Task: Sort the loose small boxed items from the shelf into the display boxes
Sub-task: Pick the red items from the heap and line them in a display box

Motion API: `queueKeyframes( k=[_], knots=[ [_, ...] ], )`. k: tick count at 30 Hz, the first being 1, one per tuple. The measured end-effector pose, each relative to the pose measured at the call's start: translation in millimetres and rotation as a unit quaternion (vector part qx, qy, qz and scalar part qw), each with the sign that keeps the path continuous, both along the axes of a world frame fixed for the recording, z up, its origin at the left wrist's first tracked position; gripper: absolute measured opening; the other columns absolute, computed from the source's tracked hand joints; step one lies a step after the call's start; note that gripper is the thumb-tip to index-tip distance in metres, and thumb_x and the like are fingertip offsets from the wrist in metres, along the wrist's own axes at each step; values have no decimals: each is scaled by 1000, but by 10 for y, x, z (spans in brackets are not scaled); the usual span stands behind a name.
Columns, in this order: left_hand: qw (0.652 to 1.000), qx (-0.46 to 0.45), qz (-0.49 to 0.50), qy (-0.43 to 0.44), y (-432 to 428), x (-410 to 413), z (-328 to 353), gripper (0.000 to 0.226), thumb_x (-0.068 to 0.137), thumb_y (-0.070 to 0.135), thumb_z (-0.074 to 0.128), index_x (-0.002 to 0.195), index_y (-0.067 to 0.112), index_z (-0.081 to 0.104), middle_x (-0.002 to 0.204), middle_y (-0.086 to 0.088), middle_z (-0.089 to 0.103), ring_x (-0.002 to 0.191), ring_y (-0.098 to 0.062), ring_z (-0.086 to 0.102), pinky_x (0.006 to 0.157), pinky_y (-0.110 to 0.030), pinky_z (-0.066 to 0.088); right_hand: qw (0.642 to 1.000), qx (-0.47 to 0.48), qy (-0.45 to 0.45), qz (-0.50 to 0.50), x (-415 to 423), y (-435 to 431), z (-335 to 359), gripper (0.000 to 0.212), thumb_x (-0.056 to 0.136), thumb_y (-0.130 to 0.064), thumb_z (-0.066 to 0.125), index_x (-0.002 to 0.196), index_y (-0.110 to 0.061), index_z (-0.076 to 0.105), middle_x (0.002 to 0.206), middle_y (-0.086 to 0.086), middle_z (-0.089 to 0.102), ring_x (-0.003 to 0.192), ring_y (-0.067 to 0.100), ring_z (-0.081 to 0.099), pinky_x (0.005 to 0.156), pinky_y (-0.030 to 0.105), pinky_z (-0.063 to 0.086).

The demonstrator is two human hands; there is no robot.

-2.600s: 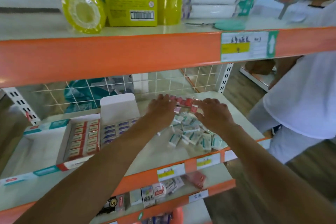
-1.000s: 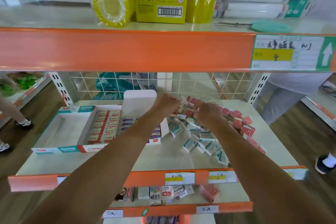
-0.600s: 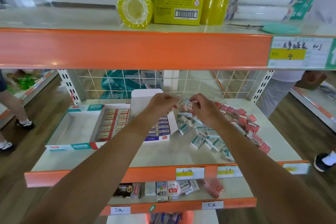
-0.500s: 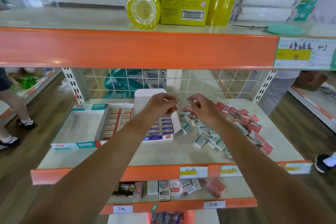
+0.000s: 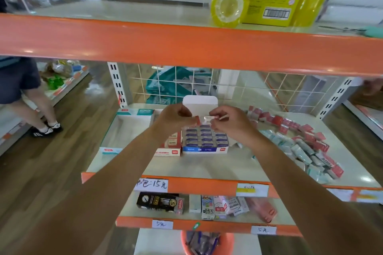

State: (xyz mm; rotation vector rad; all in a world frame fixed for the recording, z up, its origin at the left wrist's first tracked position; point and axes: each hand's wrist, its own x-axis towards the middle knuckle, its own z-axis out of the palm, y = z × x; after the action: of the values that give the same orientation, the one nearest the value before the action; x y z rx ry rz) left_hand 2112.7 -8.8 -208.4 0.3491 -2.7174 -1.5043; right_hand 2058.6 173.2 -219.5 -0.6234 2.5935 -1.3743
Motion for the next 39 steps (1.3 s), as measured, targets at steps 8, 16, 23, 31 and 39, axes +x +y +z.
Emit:
queueKeyframes(
  k=[8, 16, 23, 31, 39],
  knots=[
    [983, -168, -70, -29, -543, 215, 87, 14, 85, 15, 68, 98, 18, 68, 102, 2, 68, 92, -16, 64, 84, -30, 54, 992, 92, 66, 56, 160, -485, 43, 10, 86, -18, 69, 93, -22, 63, 90, -12, 62, 82, 4, 59, 70, 13, 46],
    [952, -254, -163, -43, -730, 337, -55, 21, 82, 14, 72, 103, 17, 72, 102, 4, 71, 82, -6, 60, 70, -9, 42, 981, 146, 87, 96, 278, -829, 3, 11, 85, -17, 71, 95, -16, 66, 95, -5, 66, 87, 11, 61, 81, 27, 54],
    [937, -300, -172, -58, -825, 310, -203, 17, 82, 24, 73, 98, 20, 74, 97, 5, 70, 83, -10, 62, 63, -9, 38, 959, 213, 132, 130, 296, -985, -8, 5, 83, -16, 68, 86, -19, 65, 90, -4, 68, 80, 11, 60, 75, 31, 54],
    [932, -320, -159, -66, -844, 275, -335, 14, 86, 26, 67, 98, 20, 72, 99, 1, 68, 83, -15, 62, 70, -20, 48, 932, 308, 126, 139, 254, -1087, -92, 13, 84, -24, 66, 96, -19, 67, 99, -1, 67, 85, 16, 61, 79, 36, 56],
    [921, -349, -159, -71, -846, 275, -342, 17, 90, 20, 62, 105, 17, 69, 106, -2, 65, 86, -17, 62, 70, -19, 45, 923, 342, 92, 148, 224, -1154, -87, 19, 84, -25, 68, 100, -14, 67, 95, 2, 68, 80, 16, 63, 77, 34, 57]
  ],
)
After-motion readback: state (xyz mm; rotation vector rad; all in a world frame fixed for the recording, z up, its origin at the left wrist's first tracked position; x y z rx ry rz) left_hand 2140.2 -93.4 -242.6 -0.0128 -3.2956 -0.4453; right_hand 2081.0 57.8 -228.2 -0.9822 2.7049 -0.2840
